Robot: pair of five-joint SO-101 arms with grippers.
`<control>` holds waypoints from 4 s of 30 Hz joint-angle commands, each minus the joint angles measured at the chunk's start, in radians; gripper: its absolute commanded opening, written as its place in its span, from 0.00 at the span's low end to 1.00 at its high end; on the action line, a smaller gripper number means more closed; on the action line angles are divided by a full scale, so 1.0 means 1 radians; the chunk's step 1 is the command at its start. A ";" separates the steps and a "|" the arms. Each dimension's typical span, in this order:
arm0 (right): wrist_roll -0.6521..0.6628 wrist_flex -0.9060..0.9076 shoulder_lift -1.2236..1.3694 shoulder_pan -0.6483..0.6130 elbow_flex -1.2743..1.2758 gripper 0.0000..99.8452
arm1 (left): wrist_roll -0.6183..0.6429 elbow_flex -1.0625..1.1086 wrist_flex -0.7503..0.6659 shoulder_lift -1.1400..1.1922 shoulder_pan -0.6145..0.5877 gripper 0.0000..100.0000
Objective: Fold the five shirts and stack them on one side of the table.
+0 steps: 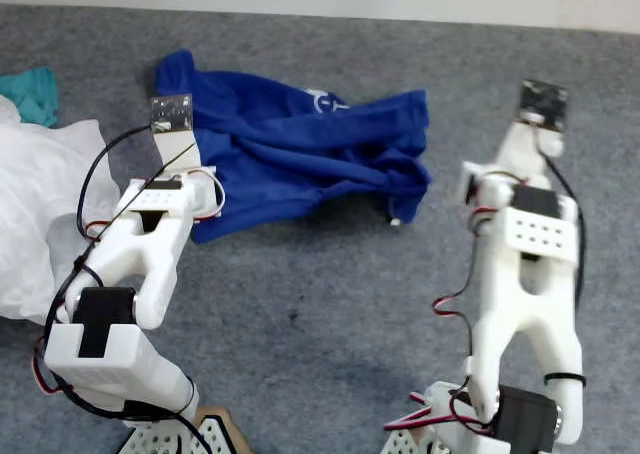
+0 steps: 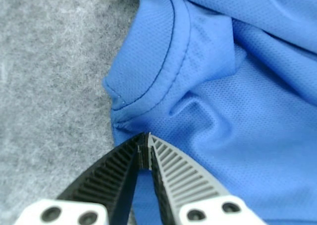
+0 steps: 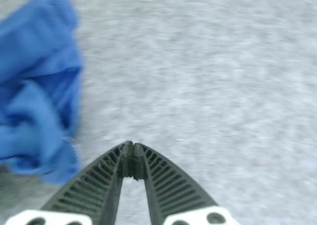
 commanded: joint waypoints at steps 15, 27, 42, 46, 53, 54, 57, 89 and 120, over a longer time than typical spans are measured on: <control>-0.015 0.211 0.056 -0.358 -0.096 0.18 | -0.006 -0.039 -0.014 -0.002 0.013 0.01; -0.161 -0.053 0.231 -0.476 -0.091 0.18 | -0.006 -0.041 -0.011 -0.002 0.013 0.01; -0.157 -0.110 0.441 -0.420 -0.191 0.18 | -0.008 -0.041 -0.011 -0.002 0.013 0.01; -0.155 -0.110 0.443 -0.394 -0.186 0.18 | -0.008 -0.041 -0.011 -0.002 0.013 0.01; -0.155 -0.111 0.455 -0.384 -0.183 0.10 | -0.008 -0.041 -0.011 -0.002 0.013 0.01; -0.155 -0.128 0.469 -0.384 -0.186 0.06 | -0.006 -0.041 -0.011 -0.002 0.013 0.01; -0.157 -0.202 0.516 -0.384 -0.183 0.01 | -0.006 -0.041 -0.011 -0.002 0.013 0.01; 0.269 0.469 0.156 -0.186 -0.182 0.00 | -0.006 -0.041 -0.012 -0.002 0.002 0.01; 0.390 0.147 0.094 0.094 -0.180 0.25 | -0.006 -0.041 -0.012 -0.002 0.005 0.01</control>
